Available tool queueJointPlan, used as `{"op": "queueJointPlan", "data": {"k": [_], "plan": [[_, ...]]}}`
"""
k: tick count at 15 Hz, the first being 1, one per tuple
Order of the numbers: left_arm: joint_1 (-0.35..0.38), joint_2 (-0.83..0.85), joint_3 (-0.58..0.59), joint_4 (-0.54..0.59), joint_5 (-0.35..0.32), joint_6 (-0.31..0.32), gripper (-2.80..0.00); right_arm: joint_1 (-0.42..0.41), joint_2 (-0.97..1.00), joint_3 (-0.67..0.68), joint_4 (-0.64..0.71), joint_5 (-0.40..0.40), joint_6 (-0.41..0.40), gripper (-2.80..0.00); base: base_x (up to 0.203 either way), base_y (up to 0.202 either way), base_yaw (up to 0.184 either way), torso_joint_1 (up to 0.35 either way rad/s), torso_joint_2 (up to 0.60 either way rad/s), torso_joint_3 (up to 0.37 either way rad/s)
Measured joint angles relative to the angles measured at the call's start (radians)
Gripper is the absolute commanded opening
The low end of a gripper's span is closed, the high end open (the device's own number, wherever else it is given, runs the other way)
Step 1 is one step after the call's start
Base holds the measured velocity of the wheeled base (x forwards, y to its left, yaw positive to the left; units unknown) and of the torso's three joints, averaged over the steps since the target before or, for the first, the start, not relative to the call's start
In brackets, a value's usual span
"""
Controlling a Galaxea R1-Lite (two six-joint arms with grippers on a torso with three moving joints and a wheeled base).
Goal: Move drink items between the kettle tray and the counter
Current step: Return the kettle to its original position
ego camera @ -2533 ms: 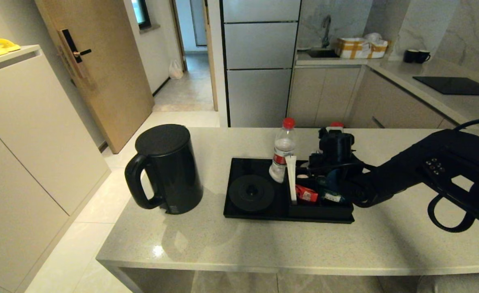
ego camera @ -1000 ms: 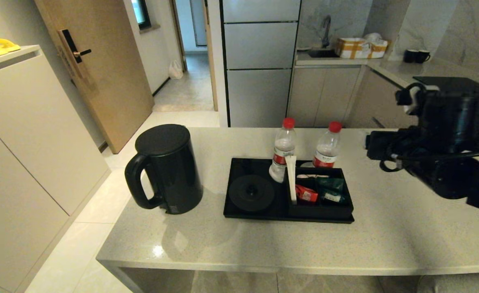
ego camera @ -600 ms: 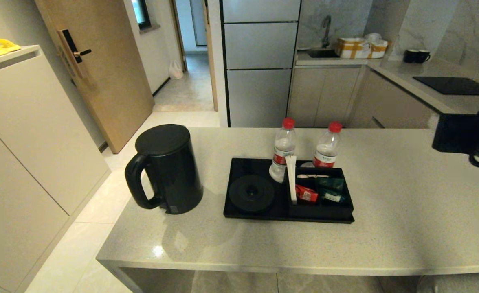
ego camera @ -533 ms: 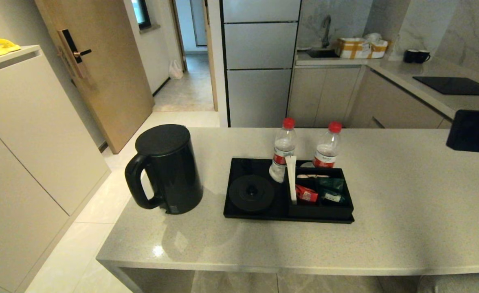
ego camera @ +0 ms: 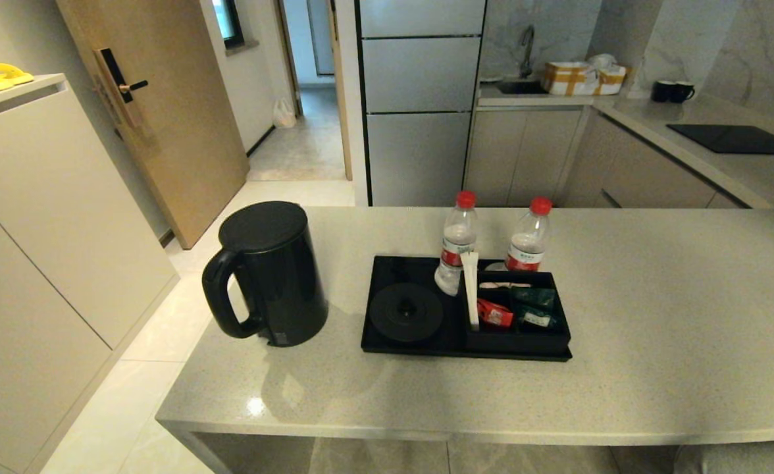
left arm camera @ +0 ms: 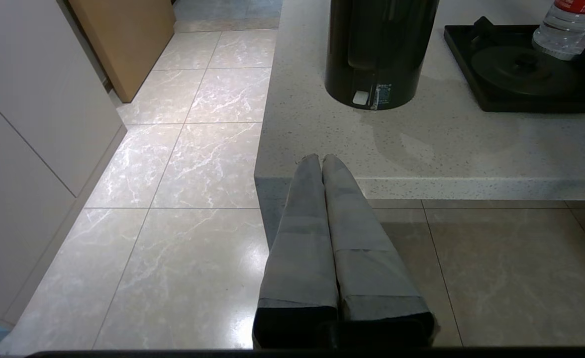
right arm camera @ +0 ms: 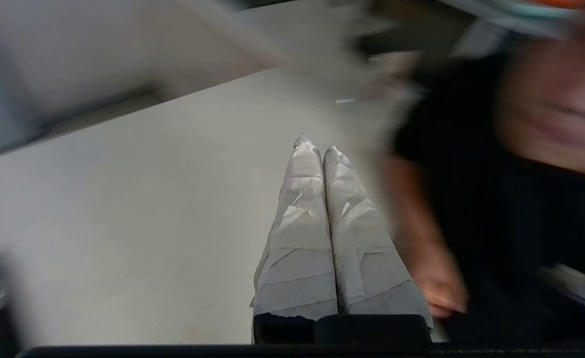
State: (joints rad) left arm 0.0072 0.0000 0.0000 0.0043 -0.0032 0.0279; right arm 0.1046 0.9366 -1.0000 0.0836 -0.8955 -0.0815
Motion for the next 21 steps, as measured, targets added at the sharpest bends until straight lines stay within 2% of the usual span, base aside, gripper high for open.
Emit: {"op": "queueJointPlan", "data": {"k": [3, 7, 8, 10, 12, 13, 16, 18, 20, 21], "plan": [[0.000, 0.000, 0.000, 0.000, 0.000, 0.000, -2.80, -0.136, -0.191, 0.006, 0.105, -0.003, -0.029, -2.80, 0.000, 0.000, 0.000, 0.000, 0.00, 0.000], [0.000, 0.000, 0.000, 0.000, 0.000, 0.000, -2.80, -0.239, -0.445, 0.038, 0.304, 0.009, -0.037, -2.80, 0.000, 0.000, 0.000, 0.000, 0.00, 0.000], [0.000, 0.000, 0.000, 0.000, 0.000, 0.000, -2.80, -0.255, -0.498, 0.059, 0.332, 0.036, -0.038, -2.80, 0.000, 0.000, 0.000, 0.000, 0.00, 0.000], [0.000, 0.000, 0.000, 0.000, 0.000, 0.000, -2.80, -0.272, -0.590, 0.125, 0.362, 0.164, -0.015, -2.80, 0.000, 0.000, 0.000, 0.000, 0.00, 0.000], [0.000, 0.000, 0.000, 0.000, 0.000, -0.001, -2.80, -0.269, -0.630, 0.135, 0.438, 0.274, 0.063, -2.80, 0.000, 0.000, 0.000, 0.000, 0.00, 0.000], [0.000, 0.000, 0.000, 0.000, 0.000, 0.000, -2.80, -0.238, -0.641, 0.108, 0.478, 0.325, 0.072, -2.80, 0.000, 0.000, 0.000, 0.000, 0.00, 0.000], [0.000, 0.000, 0.000, 0.000, 0.000, 0.000, -2.80, -0.152, -0.721, 0.118, 0.547, 0.383, 0.071, -2.80, 0.000, 0.000, 0.000, 0.000, 0.00, 0.000], [-0.001, 0.000, 0.000, 0.000, 0.000, 0.001, -2.80, -0.130, -0.826, 0.221, 0.537, 0.415, 0.089, -2.80, 0.000, 0.000, 0.000, 0.000, 0.00, 0.000], [0.001, 0.000, 0.000, 0.000, 0.000, 0.001, -2.80, -0.117, -0.889, 0.395, 0.438, 0.484, 0.121, -2.80, 0.000, 0.000, 0.000, 0.000, 0.00, 0.000], [0.000, 0.000, 0.000, 0.000, 0.000, 0.001, -2.80, -0.115, -0.906, 0.513, 0.356, 0.536, 0.112, -2.80, 0.000, 0.000, 0.000, 0.000, 0.00, 0.000]]}}
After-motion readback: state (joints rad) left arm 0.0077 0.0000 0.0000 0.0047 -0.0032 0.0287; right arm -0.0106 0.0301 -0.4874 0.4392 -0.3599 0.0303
